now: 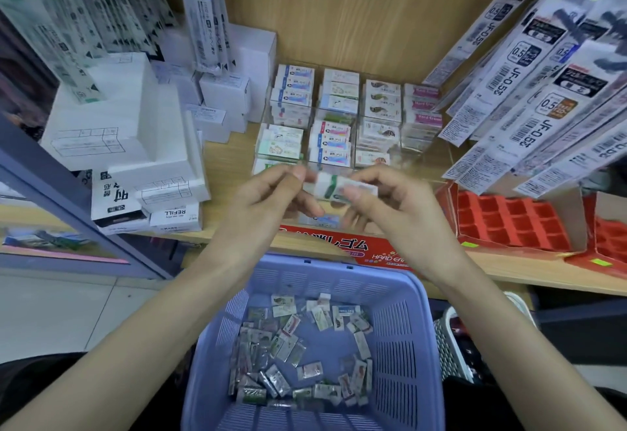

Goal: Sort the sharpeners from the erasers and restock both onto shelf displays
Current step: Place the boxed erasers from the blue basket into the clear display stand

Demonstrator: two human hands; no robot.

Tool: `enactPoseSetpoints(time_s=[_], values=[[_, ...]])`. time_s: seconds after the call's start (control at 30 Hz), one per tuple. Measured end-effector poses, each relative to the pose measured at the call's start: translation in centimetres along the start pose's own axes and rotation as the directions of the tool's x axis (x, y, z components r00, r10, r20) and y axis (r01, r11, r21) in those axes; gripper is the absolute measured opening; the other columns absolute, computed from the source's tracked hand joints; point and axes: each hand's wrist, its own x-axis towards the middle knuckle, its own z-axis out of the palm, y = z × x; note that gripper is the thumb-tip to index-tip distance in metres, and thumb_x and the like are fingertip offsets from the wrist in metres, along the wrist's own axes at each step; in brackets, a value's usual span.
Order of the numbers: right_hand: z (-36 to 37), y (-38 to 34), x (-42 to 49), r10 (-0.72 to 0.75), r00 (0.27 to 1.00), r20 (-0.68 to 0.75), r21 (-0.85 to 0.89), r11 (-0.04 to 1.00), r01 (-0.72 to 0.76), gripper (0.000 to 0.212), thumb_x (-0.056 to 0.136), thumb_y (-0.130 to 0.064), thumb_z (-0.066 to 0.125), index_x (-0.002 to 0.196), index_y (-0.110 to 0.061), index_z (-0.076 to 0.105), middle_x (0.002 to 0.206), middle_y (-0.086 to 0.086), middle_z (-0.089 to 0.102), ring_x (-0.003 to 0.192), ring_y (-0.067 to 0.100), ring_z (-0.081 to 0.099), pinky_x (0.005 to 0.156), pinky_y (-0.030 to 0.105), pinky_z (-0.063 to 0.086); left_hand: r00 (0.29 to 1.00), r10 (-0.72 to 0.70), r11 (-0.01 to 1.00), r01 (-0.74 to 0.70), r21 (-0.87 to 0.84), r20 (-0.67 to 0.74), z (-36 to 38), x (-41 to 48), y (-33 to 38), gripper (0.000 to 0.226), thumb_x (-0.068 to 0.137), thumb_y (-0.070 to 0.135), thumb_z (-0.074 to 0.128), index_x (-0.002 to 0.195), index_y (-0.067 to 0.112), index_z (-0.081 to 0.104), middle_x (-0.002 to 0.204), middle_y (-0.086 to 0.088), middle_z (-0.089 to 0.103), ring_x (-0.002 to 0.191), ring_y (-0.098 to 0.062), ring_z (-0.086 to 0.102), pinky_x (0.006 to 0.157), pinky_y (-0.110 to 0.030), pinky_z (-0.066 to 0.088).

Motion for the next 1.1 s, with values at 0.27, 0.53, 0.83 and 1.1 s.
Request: enactPoseSetpoints(time_s=[0.27, 0.53, 0.83, 1.1], values=[[0.0, 0.3, -0.2, 0.191, 0.981, 0.031, 0.236, 0.952, -0.193, 0.047, 0.087, -0.038, 0.042, 0.104, 0.000, 0.062, 0.078, 0.012, 0.069, 0.056, 0.022, 0.061, 0.050, 0.024, 0.049, 0.997, -0.007, 0.997, 0.001, 0.082, 0.081, -0.7, -0.1, -0.1, 0.012, 0.082, 0.026, 0.061, 0.085, 0.017, 0.067, 0.071, 0.008, 0.070, 0.071, -0.002, 0.063, 0.066, -0.011, 0.047], [-0.8, 2.4, 0.7, -0.253, 0.968, 0.005, -0.554, 0.805, 0.213, 0.030, 0.084, -0.013, 0.068, 0.114, -0.012, 0.066, 0.105, -0.004, 0.056, 0.099, -0.003, 0.051, 0.089, 0.005, 0.033, 0.996, -0.073, 0.989, 0.080, 0.122, -0.055, -0.9, 0.4, -0.7, 0.010, 0.091, 0.023, 0.057, 0.089, 0.022, 0.068, 0.077, 0.009, 0.072, 0.075, 0.001, 0.064, 0.068, -0.009, 0.044], [-3.5, 4.9, 12.4, -0.191, 0.943, -0.271, -0.633, 0.774, -0.026, 0.029, 0.085, -0.009, 0.068, 0.114, -0.009, 0.065, 0.107, 0.006, 0.060, 0.089, 0.010, 0.052, 0.082, 0.016, 0.041, 0.985, -0.144, 0.625, 0.162, 0.763, -0.091, -4.0, -0.5, -5.0, 0.094, 0.077, 0.046, 0.068, 0.147, 0.011, 0.016, 0.148, -0.001, 0.018, 0.138, -0.021, 0.029, 0.112, -0.037, 0.028], [-3.7, 6.6, 13.0, -0.312, 0.937, -0.155, -0.791, 0.608, 0.072, 0.018, 0.086, -0.011, 0.067, 0.102, -0.013, 0.073, 0.105, 0.005, 0.062, 0.104, 0.027, 0.050, 0.089, 0.030, 0.036, 0.983, -0.183, 0.682, 0.138, 0.719, -0.015, -5.3, -0.2, -6.6, 0.123, 0.048, 0.092, 0.045, 0.141, 0.014, 0.029, 0.138, -0.002, 0.045, 0.126, -0.018, 0.046, 0.102, -0.044, 0.042]])
